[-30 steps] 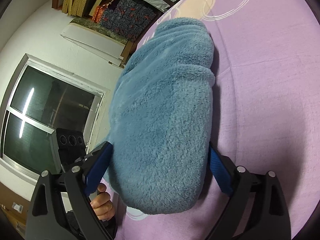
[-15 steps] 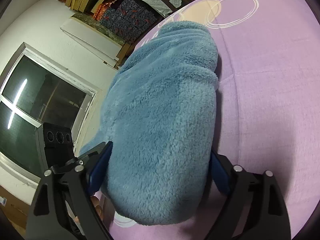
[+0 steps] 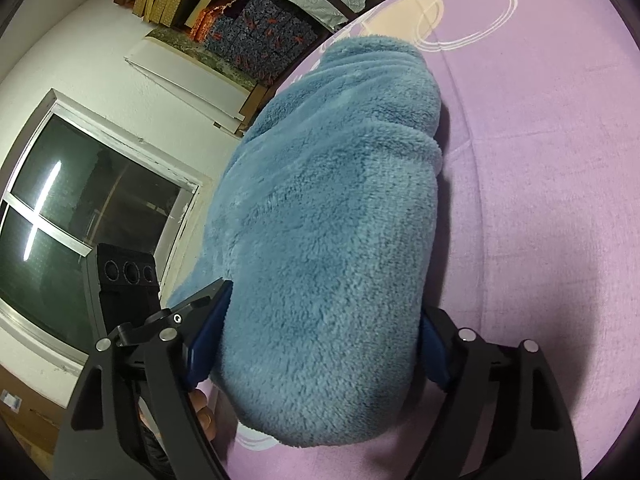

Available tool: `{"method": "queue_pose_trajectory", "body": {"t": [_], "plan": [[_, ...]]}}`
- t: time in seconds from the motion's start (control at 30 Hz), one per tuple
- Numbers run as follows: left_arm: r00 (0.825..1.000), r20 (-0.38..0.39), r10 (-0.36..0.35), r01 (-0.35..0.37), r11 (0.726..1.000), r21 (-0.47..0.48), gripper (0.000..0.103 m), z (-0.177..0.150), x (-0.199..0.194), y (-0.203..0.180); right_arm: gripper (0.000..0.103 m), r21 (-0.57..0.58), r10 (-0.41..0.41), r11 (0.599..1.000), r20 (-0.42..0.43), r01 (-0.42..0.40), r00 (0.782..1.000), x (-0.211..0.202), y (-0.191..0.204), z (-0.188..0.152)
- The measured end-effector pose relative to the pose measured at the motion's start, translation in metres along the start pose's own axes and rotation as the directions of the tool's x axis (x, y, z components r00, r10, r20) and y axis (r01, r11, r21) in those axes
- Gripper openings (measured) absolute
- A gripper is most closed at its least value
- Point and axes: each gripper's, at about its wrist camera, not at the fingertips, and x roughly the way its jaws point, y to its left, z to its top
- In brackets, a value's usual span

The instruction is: Fold large clothes

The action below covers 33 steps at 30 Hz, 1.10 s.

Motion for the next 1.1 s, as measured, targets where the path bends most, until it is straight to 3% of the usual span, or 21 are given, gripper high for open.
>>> {"method": "queue_pose_trajectory", "body": {"t": [0.17, 0.33, 0.57, 0.87, 1.1], "plan": [[0.999, 0.021, -0.044, 0.043, 0.999, 0.02, 0.068, -0.001, -0.011, -0.007, 0.07, -0.021, 0.04, 0.999, 0.015, -0.04, 0.999, -0.008, 0.007, -0.001], [0.998, 0.042, -0.04, 0.038, 0.998, 0.048, 0.068, -0.002, -0.021, -0.019, 0.069, -0.051, 0.057, 0.997, 0.031, -0.055, 0.998, -0.016, 0.018, -0.004], [0.991, 0.134, -0.031, 0.015, 0.993, 0.117, 0.068, -0.01, -0.059, -0.051, 0.069, -0.095, 0.11, 0.99, 0.054, -0.105, 0.992, -0.037, 0.038, -0.012], [0.976, 0.219, -0.017, -0.004, 0.995, 0.096, 0.068, -0.06, -0.128, -0.079, 0.069, -0.184, 0.166, 0.971, 0.064, -0.152, 0.984, -0.077, 0.085, -0.042], [0.961, 0.275, 0.012, -0.043, 0.993, 0.107, 0.068, -0.123, -0.197, -0.114, 0.07, -0.241, 0.219, 0.948, 0.025, -0.207, 0.975, -0.116, 0.131, -0.096]]}}
